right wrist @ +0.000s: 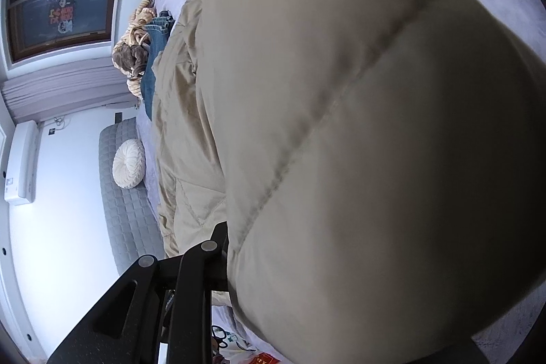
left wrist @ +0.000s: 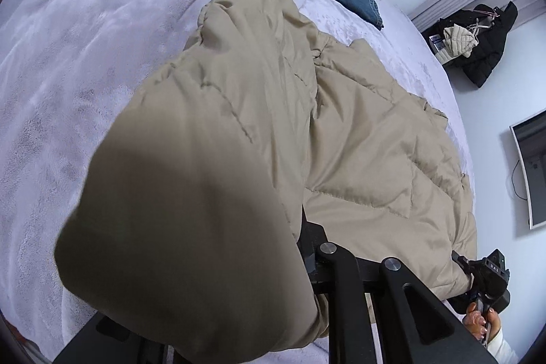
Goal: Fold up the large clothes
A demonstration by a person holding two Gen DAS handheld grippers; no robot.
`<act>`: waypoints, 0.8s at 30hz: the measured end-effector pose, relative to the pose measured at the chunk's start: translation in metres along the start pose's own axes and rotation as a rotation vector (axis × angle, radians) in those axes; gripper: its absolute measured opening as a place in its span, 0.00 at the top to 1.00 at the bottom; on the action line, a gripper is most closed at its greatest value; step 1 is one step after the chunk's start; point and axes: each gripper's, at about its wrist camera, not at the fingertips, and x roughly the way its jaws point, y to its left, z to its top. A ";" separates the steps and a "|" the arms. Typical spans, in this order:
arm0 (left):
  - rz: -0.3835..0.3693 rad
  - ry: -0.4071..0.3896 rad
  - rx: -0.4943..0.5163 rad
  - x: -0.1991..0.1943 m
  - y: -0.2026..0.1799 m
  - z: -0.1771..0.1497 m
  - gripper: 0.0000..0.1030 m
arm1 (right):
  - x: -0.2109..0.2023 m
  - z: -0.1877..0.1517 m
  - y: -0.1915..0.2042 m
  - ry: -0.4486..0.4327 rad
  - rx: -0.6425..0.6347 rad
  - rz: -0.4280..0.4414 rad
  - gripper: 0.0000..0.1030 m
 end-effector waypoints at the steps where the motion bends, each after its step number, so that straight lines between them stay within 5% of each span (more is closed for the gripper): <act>1: 0.004 0.001 -0.005 -0.001 0.002 -0.001 0.75 | 0.001 0.000 0.000 -0.006 -0.003 -0.010 0.69; 4: 0.084 -0.007 0.001 -0.011 0.007 -0.005 0.50 | -0.003 -0.002 0.006 -0.027 -0.017 -0.050 0.61; 17: 0.254 -0.037 0.091 -0.079 0.025 -0.005 0.50 | -0.030 -0.022 0.043 -0.130 -0.069 -0.263 0.42; 24: 0.255 -0.032 0.144 -0.096 0.003 0.004 0.50 | -0.074 -0.044 0.041 -0.161 -0.096 -0.313 0.35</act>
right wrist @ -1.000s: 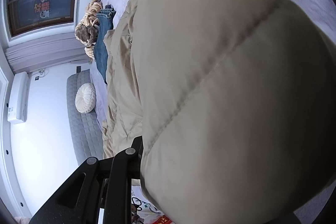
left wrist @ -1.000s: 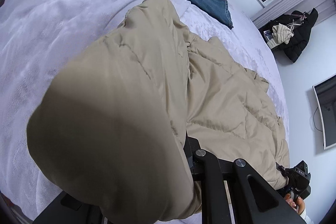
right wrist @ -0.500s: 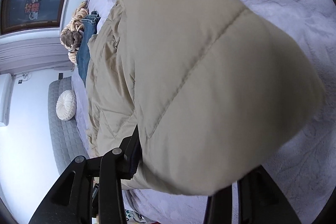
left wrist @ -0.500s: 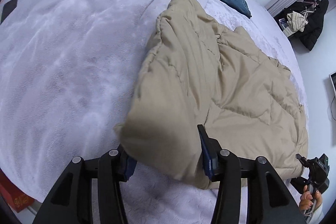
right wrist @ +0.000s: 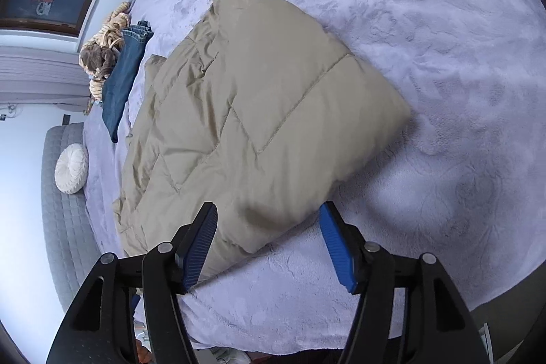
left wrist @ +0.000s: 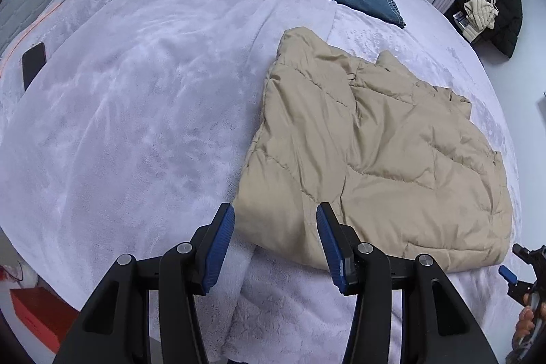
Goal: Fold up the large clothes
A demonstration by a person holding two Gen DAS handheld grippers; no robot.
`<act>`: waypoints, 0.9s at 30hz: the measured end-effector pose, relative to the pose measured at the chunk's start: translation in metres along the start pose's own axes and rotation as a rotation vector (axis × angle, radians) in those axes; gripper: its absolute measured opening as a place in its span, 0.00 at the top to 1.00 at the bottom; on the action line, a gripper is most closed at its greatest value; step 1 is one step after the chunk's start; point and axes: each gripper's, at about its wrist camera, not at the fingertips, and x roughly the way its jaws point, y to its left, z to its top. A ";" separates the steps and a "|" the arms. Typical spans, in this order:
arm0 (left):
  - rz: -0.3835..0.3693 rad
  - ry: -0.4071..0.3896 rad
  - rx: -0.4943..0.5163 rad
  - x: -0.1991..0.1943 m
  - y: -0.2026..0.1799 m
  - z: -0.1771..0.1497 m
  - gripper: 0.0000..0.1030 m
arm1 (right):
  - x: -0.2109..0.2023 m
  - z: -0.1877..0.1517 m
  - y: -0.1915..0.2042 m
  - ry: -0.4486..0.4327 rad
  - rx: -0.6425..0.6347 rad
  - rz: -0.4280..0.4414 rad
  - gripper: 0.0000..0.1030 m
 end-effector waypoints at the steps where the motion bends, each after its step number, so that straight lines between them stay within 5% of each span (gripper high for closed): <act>1: -0.003 -0.002 0.014 -0.004 -0.003 0.000 0.50 | -0.002 -0.004 0.004 -0.002 -0.010 -0.002 0.34; 9: -0.014 -0.001 0.088 -0.026 -0.020 -0.006 0.50 | -0.023 -0.044 0.036 -0.024 -0.145 -0.020 0.22; 18: -0.023 0.022 0.150 -0.042 -0.032 -0.013 0.49 | -0.024 -0.066 0.075 -0.022 -0.222 -0.026 0.20; 19: -0.024 0.025 0.151 -0.044 -0.032 -0.013 0.46 | -0.024 -0.068 0.078 -0.020 -0.229 -0.027 0.20; 20: -0.022 0.027 0.149 -0.045 -0.031 -0.014 0.26 | -0.024 -0.069 0.081 -0.019 -0.233 -0.030 0.20; 22: -0.016 0.005 0.138 -0.051 -0.030 -0.015 0.11 | -0.024 -0.072 0.086 -0.018 -0.243 -0.032 0.20; 27: -0.007 0.008 0.134 -0.058 -0.027 -0.014 0.11 | -0.023 -0.079 0.095 -0.009 -0.263 -0.046 0.20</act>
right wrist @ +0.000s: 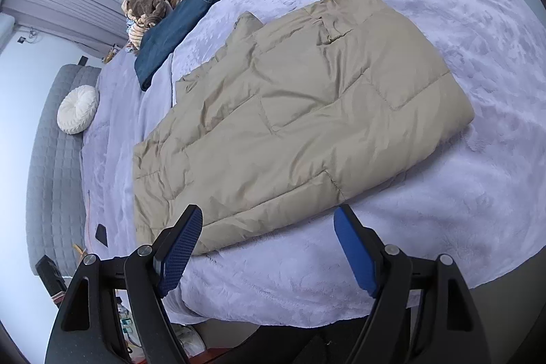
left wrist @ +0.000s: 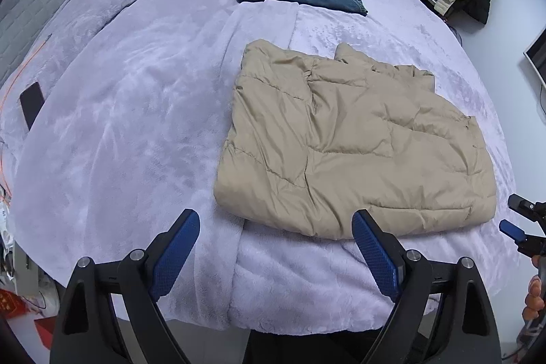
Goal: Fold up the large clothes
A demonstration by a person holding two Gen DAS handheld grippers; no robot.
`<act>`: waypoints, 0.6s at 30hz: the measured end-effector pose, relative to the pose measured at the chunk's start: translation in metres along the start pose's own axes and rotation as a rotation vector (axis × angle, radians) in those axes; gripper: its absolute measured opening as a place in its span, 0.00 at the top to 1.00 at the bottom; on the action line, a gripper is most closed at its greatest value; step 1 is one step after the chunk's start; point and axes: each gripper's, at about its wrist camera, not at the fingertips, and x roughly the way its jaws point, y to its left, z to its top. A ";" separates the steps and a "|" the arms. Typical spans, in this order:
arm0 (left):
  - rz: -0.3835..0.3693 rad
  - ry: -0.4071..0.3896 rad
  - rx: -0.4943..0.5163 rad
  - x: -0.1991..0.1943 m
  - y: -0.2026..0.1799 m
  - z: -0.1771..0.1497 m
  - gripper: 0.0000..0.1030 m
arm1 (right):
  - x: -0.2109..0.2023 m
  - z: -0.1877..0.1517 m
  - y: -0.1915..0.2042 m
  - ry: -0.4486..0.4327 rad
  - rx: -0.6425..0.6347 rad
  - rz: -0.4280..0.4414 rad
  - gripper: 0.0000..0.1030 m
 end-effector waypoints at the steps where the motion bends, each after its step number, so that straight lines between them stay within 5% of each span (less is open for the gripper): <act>1: 0.003 0.004 0.000 0.000 0.001 0.000 0.11 | 0.000 -0.001 0.002 0.003 -0.002 -0.003 0.20; 18: 0.023 0.024 0.052 -0.002 -0.009 0.010 0.11 | -0.010 -0.013 0.023 -0.008 -0.053 -0.043 0.17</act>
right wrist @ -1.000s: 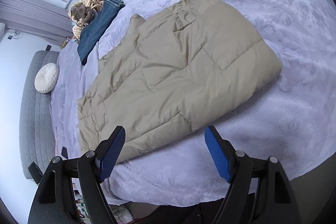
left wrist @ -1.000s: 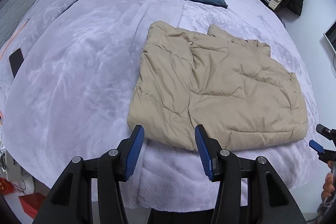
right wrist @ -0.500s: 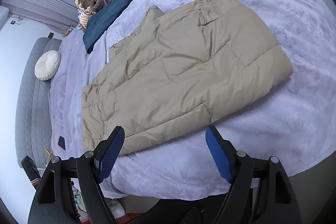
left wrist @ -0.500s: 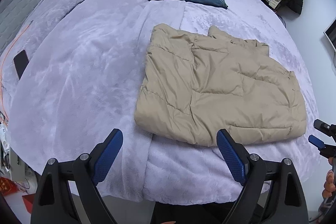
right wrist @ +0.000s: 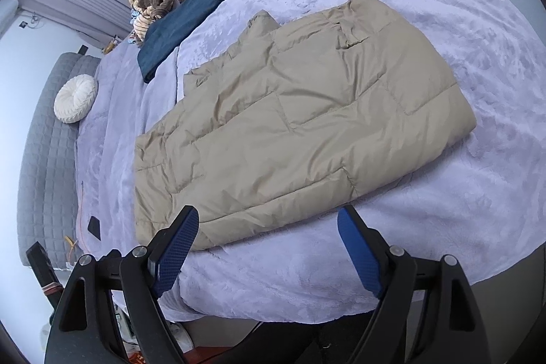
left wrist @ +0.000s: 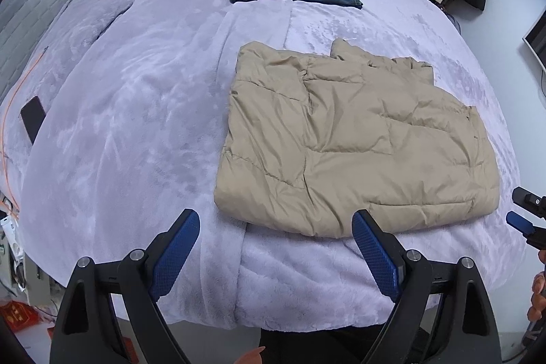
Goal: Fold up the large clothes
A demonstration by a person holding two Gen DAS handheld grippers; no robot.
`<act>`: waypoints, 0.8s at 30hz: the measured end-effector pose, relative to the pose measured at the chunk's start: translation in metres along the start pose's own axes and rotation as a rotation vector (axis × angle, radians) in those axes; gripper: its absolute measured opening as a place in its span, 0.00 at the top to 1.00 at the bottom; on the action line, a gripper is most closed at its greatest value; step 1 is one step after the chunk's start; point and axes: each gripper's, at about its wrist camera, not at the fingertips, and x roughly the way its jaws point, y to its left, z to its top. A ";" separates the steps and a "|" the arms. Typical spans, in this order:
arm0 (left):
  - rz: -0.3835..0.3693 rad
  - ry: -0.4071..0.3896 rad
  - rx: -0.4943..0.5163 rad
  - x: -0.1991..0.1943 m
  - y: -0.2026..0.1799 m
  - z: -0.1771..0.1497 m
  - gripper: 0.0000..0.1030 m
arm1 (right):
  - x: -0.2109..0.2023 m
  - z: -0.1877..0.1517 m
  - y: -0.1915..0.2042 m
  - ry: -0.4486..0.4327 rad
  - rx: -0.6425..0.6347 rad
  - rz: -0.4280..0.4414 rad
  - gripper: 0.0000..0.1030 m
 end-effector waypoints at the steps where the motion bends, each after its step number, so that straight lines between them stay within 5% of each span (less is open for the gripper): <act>1: 0.002 0.004 0.003 0.001 -0.002 0.000 0.11 | 0.000 -0.001 0.000 0.001 -0.004 -0.005 0.17; 5: 0.016 0.025 0.016 0.009 -0.009 0.004 0.11 | 0.005 -0.001 0.003 0.014 -0.030 -0.014 0.15; 6: 0.021 0.033 0.019 0.012 -0.011 0.006 0.11 | 0.006 0.000 0.005 0.012 -0.046 -0.021 0.01; 7: 0.027 0.042 0.023 0.016 -0.014 0.008 0.11 | 0.007 0.001 0.007 0.000 -0.064 -0.027 0.00; 18: 0.079 0.101 0.026 0.049 -0.050 0.039 0.11 | 0.048 0.042 0.009 0.095 -0.171 -0.059 0.00; 24: 0.047 0.124 -0.006 0.060 -0.062 0.051 0.11 | 0.051 0.076 0.002 0.134 -0.208 -0.050 0.00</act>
